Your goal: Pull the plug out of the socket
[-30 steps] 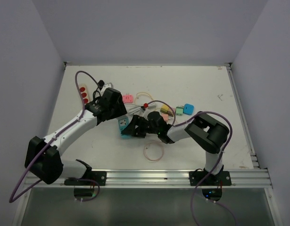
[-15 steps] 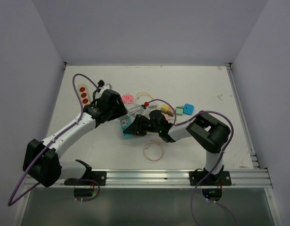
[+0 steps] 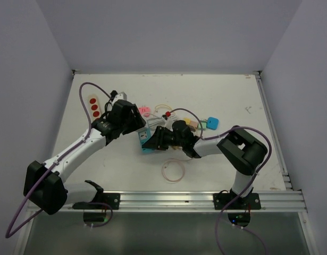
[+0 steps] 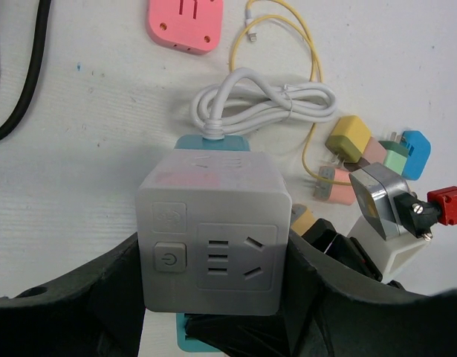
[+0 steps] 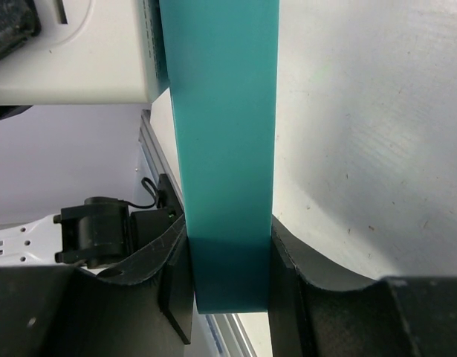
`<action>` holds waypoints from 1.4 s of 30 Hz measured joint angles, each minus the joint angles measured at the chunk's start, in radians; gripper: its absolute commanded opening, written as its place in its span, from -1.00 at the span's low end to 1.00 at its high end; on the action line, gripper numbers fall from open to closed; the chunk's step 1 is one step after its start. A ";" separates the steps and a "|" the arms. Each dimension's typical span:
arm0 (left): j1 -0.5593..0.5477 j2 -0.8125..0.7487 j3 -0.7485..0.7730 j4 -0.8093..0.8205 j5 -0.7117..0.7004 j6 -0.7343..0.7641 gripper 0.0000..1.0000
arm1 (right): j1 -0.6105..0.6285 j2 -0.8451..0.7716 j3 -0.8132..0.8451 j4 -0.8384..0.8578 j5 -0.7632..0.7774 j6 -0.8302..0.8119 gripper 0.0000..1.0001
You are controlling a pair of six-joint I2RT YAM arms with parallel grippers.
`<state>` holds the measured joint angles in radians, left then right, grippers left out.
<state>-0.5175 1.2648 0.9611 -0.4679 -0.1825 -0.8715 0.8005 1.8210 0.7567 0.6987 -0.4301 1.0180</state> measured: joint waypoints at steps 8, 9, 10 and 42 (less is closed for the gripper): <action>0.016 -0.016 0.009 -0.004 0.015 0.023 -1.00 | -0.006 -0.004 0.030 -0.044 -0.011 -0.024 -1.00; 0.018 -0.018 0.009 -0.004 0.019 0.024 -1.00 | -0.007 -0.004 0.030 -0.044 -0.012 -0.024 -1.00; 0.018 -0.018 0.009 -0.004 0.021 0.025 -1.00 | -0.007 -0.004 0.030 -0.043 -0.013 -0.023 -1.00; -0.012 -0.009 0.006 0.034 0.040 0.081 -1.00 | -0.037 -0.028 0.084 -0.234 -0.010 -0.084 -1.00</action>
<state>-0.5293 1.2560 0.9668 -0.4343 -0.1421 -0.7906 0.7635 1.7931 0.8406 0.4648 -0.4404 0.9344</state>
